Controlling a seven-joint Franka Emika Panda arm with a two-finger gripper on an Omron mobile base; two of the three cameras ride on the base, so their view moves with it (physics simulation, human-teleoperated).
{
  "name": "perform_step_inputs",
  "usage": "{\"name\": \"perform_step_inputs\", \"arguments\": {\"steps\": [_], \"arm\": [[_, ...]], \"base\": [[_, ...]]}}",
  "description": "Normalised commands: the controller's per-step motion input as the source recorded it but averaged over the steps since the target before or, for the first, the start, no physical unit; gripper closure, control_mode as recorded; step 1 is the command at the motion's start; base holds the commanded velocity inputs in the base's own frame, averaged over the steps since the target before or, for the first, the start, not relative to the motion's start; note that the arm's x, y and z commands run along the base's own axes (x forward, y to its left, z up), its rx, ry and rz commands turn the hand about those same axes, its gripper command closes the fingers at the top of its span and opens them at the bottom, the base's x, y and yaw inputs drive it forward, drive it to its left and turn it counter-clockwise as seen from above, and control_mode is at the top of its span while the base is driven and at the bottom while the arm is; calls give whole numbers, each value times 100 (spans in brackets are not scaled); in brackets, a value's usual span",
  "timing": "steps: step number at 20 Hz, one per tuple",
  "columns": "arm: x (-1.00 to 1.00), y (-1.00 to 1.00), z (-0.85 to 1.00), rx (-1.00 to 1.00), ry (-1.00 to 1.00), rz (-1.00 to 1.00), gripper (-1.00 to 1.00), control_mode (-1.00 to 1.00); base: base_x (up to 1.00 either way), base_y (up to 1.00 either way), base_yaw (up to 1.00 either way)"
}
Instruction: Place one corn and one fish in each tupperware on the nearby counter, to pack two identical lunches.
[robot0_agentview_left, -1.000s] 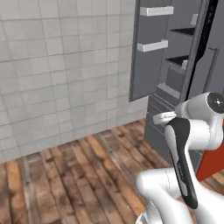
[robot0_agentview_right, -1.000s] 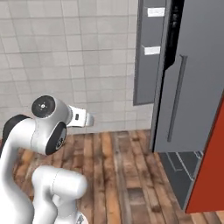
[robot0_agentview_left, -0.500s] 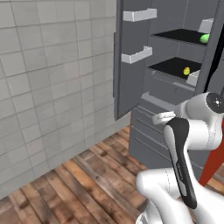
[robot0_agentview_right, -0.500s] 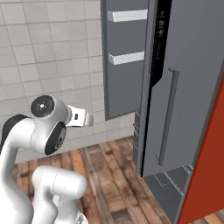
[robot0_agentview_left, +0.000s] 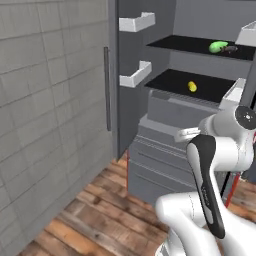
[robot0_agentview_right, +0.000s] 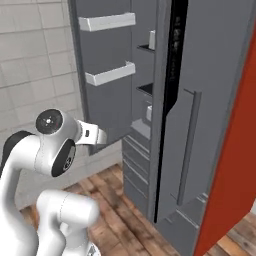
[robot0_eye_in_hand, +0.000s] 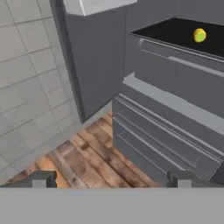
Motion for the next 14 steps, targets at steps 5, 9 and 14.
{"name": "perform_step_inputs", "arguments": {"steps": [5, 9, 14], "arm": [[0, 0, 0, 0, 0, 0, -100, 100], [0, 0, 0, 0, 0, 0, -100, 100], [0, 0, 0, 0, 0, 0, -100, 100]], "base": [[33, 44, -49], [13, 47, -50], [21, 64, -53]]}}
